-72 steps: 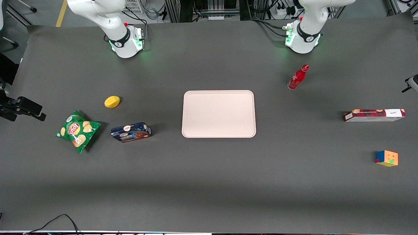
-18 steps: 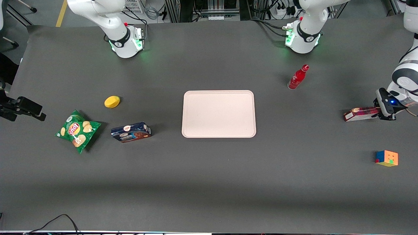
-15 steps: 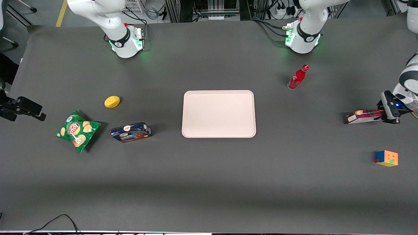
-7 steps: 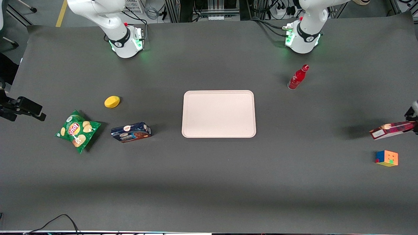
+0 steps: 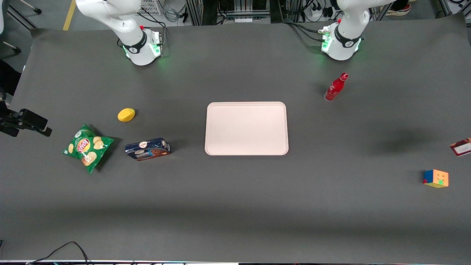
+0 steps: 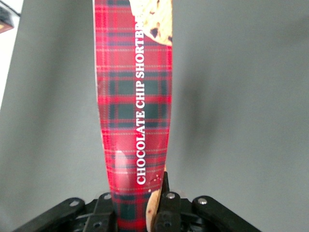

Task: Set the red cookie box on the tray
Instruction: 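Lift the cookie box and carry it over the white tray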

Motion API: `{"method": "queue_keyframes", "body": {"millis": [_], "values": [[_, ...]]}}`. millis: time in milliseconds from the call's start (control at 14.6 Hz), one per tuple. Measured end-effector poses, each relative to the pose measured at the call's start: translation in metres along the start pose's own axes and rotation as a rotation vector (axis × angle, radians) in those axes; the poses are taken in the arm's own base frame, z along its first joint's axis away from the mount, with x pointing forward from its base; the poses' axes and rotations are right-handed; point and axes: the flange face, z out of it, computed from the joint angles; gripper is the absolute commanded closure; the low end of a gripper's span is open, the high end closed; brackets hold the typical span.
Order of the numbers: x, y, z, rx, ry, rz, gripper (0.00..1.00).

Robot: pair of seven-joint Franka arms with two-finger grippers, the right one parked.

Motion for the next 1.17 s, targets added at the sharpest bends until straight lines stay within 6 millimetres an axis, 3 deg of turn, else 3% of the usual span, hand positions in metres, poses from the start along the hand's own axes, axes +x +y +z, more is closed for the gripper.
{"method": "queue_keyframes", "body": {"millis": [137, 275, 549, 824, 1167], "values": [[0.019, 0.002, -0.018, -0.008, -0.006, -0.087, 1.00], [0.056, 0.004, -0.021, -0.037, -0.008, -0.201, 1.00], [0.175, 0.019, -0.025, -0.094, -0.021, -0.421, 1.00], [0.278, 0.045, -0.026, -0.119, -0.038, -0.627, 1.00], [0.401, 0.096, -0.023, -0.101, -0.083, -0.851, 1.00]]}}
